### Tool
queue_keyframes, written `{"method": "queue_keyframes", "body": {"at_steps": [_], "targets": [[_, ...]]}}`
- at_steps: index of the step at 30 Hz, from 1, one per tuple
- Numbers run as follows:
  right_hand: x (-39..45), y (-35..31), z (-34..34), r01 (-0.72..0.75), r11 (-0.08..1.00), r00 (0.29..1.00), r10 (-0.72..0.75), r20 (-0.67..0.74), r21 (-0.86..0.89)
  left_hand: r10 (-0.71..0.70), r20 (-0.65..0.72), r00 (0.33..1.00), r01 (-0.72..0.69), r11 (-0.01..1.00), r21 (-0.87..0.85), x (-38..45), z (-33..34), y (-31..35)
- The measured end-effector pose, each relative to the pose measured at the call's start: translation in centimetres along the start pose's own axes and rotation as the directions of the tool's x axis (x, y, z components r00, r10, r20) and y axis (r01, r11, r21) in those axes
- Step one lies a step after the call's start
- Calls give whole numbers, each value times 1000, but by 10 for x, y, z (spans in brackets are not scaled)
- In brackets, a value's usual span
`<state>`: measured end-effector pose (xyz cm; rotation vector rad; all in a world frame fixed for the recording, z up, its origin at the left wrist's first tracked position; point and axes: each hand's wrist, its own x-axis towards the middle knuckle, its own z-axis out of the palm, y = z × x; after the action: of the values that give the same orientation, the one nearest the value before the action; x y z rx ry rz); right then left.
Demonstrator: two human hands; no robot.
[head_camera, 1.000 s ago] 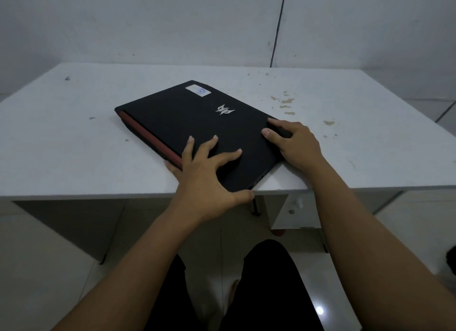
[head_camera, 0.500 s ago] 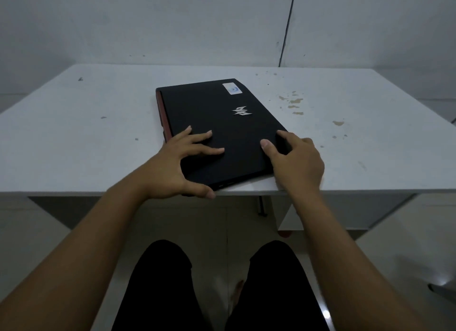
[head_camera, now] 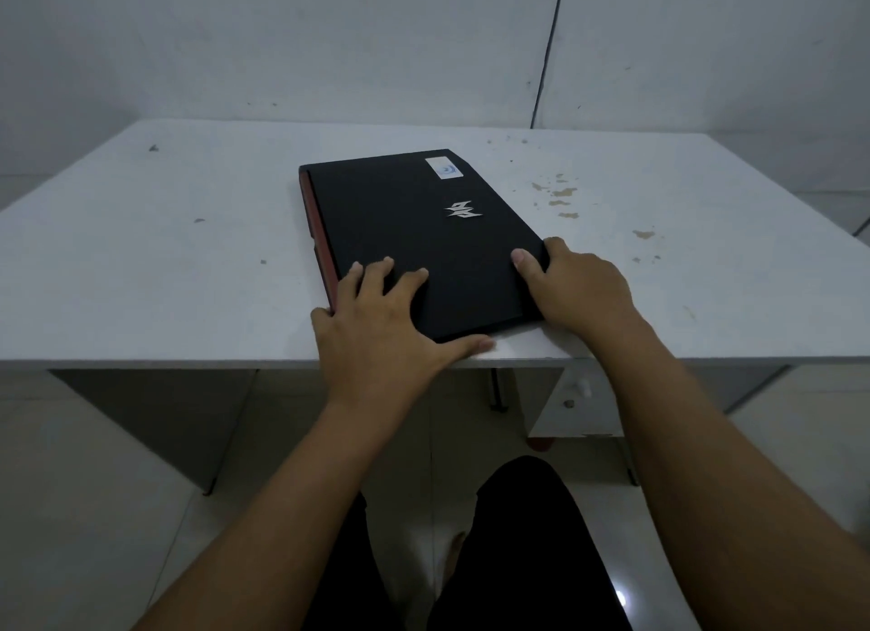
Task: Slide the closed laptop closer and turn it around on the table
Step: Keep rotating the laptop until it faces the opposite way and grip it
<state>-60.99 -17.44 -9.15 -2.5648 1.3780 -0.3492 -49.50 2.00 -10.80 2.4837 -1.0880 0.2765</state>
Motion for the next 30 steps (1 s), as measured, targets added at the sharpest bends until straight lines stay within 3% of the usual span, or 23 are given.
{"method": "queue_keyframes", "body": {"at_steps": [8,13,18,22,25,27,30], "targets": [[-26,-22,5,-80,995,992,74,-106,-57,111,-25,993,-113,991,-68,14,-7,-32],[-57,-54,20,-130,991,979,135,-154,41,262,48,964,-248,950,-188,39,-22,-85],[-70,-65,22,-133,991,983,134,-124,17,370,116,922,-329,905,-271,57,-29,-112],[-52,-39,4,-48,971,999,46,12,234,294,140,946,-255,936,-242,53,-32,-102],[-29,-12,-20,-92,890,988,26,152,447,177,181,967,-135,965,-224,42,-40,-67],[-11,-2,-28,-116,868,980,20,200,484,115,253,961,-67,979,-192,32,-35,-30],[24,-4,-27,-130,858,973,13,232,496,91,349,933,-77,996,-56,23,-13,26]]}}
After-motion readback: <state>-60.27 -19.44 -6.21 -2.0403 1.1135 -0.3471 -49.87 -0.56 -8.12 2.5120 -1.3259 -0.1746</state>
